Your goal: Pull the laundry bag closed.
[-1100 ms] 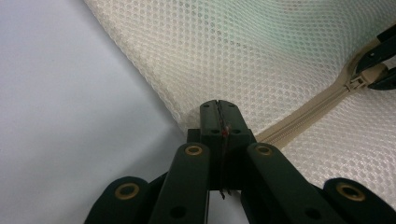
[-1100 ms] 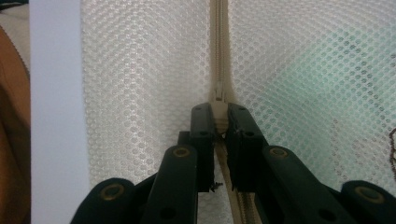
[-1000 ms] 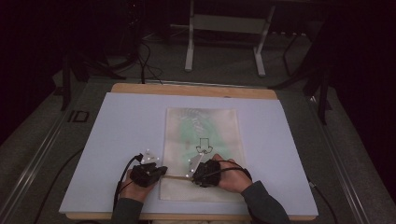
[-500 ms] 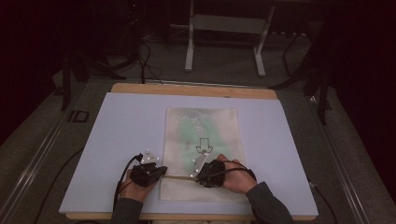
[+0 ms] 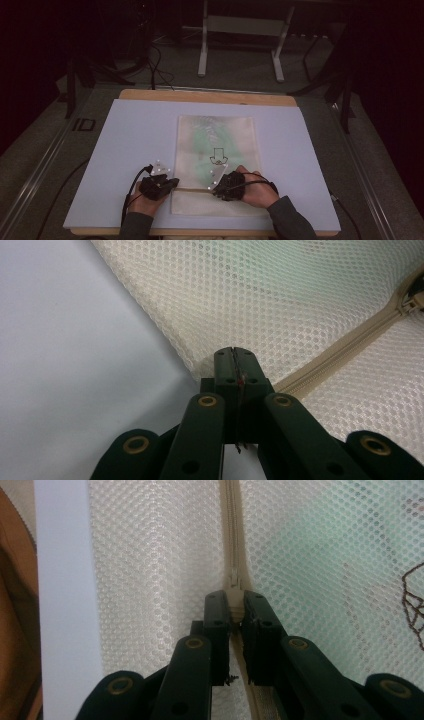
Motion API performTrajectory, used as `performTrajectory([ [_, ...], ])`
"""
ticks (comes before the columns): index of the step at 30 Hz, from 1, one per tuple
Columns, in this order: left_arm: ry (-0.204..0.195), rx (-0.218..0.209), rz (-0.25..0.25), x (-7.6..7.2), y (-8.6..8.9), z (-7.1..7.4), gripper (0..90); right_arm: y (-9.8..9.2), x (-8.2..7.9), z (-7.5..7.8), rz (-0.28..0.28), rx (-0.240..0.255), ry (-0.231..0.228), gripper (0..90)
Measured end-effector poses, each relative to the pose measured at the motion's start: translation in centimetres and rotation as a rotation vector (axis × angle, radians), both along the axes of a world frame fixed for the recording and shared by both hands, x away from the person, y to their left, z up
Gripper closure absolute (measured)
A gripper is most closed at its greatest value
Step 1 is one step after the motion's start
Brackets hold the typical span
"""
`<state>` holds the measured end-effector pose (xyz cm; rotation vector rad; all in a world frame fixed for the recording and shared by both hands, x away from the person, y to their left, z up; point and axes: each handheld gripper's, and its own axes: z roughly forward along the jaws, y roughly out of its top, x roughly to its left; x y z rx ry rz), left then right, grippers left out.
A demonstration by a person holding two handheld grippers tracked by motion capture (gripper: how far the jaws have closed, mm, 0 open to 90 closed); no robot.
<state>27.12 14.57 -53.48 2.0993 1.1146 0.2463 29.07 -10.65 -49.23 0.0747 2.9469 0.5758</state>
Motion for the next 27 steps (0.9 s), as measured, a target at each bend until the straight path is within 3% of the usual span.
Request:
performTrajectory([
  [27, 0.003, -0.003, 0.004, 0.0, 0.0, 0.0, 89.6, -1.3, -0.1, 0.4, -0.020, 0.021, 0.002, 82.3],
])
